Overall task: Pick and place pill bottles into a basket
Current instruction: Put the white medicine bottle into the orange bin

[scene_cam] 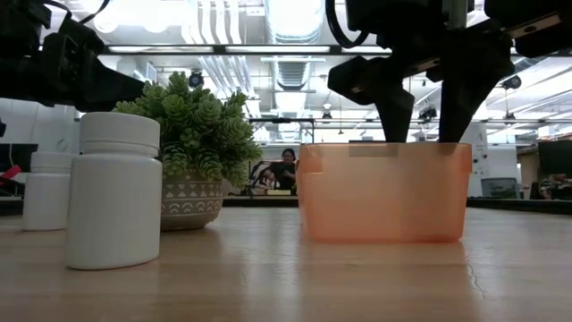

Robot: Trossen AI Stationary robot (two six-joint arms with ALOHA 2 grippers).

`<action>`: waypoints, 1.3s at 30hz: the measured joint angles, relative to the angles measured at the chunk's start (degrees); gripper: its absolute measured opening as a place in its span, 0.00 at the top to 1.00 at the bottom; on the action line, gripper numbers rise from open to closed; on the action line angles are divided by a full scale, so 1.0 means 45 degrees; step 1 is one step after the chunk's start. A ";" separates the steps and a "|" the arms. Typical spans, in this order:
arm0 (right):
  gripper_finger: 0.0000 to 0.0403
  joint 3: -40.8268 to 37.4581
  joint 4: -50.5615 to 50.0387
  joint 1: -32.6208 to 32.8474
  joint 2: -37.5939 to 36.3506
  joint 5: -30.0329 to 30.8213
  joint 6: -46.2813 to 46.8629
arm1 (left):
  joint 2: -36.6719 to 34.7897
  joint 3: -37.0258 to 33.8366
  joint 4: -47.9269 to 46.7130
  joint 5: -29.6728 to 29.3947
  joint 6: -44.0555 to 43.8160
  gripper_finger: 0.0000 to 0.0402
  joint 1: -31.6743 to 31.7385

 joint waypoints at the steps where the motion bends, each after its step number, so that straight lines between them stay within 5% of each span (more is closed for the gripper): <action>1: 0.51 0.0000 0.0000 0.0000 0.0000 0.0000 -0.0005 | 0.0000 0.0000 0.0000 0.0000 -0.0003 0.46 0.0000; 39: 0.50 0.1219 -0.2831 -0.0011 -0.0150 0.0098 0.0634 | -0.0002 0.0000 0.0000 0.0000 -0.0004 0.46 0.0004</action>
